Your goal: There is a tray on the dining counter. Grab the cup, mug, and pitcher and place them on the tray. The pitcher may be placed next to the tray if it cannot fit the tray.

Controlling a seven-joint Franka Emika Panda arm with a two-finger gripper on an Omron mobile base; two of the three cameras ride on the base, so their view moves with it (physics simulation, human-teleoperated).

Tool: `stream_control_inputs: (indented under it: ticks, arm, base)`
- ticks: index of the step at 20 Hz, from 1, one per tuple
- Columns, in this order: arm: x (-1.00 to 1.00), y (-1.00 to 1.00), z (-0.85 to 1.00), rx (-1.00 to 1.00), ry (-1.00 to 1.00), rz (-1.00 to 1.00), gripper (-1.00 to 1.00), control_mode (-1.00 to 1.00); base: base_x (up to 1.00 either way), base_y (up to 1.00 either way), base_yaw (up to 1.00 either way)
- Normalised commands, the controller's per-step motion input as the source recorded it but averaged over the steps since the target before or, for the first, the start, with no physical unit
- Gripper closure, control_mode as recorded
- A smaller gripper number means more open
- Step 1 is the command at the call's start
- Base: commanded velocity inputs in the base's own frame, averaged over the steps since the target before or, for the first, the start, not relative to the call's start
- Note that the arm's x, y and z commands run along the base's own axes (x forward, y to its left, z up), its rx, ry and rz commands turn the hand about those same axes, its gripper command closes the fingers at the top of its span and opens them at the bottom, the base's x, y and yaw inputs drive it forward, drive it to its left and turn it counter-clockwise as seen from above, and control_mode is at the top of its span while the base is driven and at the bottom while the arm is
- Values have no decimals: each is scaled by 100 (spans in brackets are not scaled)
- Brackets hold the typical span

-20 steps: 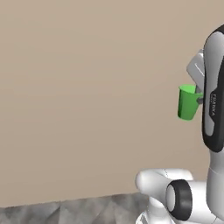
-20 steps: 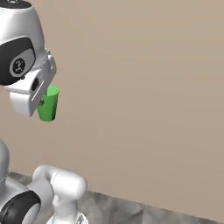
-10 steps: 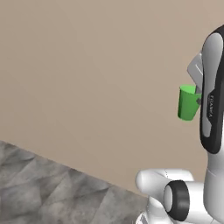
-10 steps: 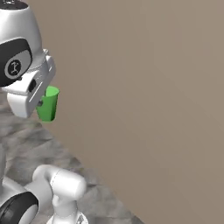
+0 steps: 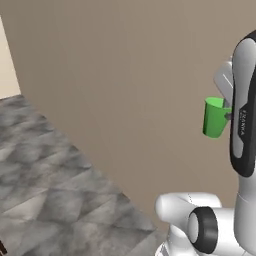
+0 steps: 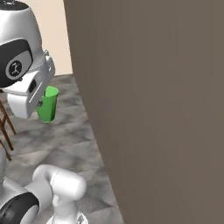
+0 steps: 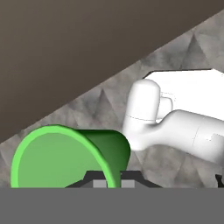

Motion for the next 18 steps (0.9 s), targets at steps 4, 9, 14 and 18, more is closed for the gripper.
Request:
stream_control_inputs:
  ticks: [4,9,14,18]
  arm:
    - [0,0,0,0,0,0,100,100]
    - [0,0,0,0,0,0,100,100]
    - [0,0,0,0,0,0,100,100]
    - [0,0,0,0,0,0,100,100]
  base:
    - [95,-34,58]
    - [99,-18,58]
    - [97,-1,53]
    - [100,0,44]
